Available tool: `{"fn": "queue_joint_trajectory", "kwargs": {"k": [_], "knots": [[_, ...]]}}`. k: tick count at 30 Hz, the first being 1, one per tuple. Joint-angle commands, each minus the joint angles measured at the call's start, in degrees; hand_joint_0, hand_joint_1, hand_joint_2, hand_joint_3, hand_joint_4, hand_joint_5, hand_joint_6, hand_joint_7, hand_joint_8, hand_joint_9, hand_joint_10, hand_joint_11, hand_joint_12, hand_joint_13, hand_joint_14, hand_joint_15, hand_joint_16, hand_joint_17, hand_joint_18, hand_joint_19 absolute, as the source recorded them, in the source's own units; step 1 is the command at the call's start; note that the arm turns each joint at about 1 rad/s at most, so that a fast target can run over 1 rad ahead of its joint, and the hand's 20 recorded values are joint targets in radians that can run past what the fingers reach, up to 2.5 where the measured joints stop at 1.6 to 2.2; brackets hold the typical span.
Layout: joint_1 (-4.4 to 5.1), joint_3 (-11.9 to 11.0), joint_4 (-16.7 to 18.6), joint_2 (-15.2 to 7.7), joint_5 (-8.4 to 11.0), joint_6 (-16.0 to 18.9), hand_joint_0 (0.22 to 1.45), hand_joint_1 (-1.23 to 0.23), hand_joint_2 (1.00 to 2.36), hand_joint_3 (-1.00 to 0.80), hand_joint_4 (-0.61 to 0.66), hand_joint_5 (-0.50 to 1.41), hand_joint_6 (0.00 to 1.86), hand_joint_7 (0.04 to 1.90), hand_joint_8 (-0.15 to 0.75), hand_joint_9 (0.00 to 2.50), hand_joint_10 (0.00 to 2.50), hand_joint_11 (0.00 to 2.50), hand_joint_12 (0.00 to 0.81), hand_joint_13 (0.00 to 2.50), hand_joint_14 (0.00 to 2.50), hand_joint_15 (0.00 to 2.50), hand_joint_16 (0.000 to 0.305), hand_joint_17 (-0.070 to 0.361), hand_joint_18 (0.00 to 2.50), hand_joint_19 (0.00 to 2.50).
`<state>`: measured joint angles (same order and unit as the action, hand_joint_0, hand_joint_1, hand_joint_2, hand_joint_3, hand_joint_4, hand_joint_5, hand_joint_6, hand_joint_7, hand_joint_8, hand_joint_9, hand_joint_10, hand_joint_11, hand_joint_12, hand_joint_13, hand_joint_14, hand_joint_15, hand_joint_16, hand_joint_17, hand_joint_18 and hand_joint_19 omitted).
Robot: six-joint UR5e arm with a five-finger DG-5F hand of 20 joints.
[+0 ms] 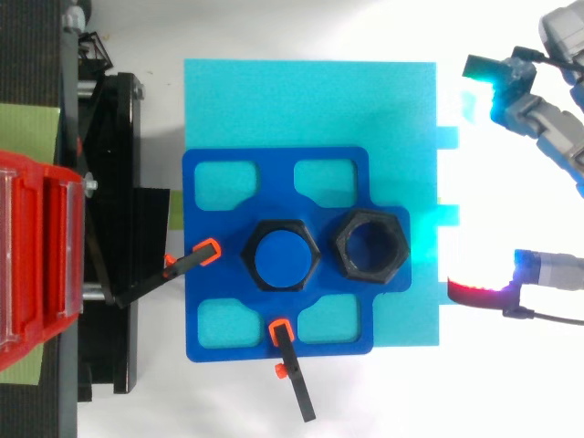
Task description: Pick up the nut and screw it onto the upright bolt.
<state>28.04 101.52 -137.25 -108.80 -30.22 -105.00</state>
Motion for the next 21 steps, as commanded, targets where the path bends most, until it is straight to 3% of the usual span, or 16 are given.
{"fn": "queue_joint_trajectory", "kwargs": {"k": [1,7,21], "knots": [[0.00,-0.09,0.41,-0.71,-1.60,0.58,0.33,-0.45,1.00,-0.50,0.23,-0.28,0.50,0.66,0.285,0.14,0.00,0.00,0.423,0.17,0.00,0.00,0.058,0.130,0.00,0.00],[-0.27,-1.15,0.67,-3.00,-3.71,4.45,0.33,-0.45,1.00,-0.50,0.24,-0.27,0.50,0.66,0.288,0.18,0.00,0.00,0.421,0.21,0.00,0.00,0.057,0.127,0.00,0.00],[-0.44,-2.11,0.67,-3.17,-6.34,4.63,0.33,-0.44,1.00,-0.50,0.25,-0.27,0.50,0.67,0.293,0.21,0.00,0.00,0.415,0.24,0.00,0.00,0.056,0.126,0.00,0.00]]}}
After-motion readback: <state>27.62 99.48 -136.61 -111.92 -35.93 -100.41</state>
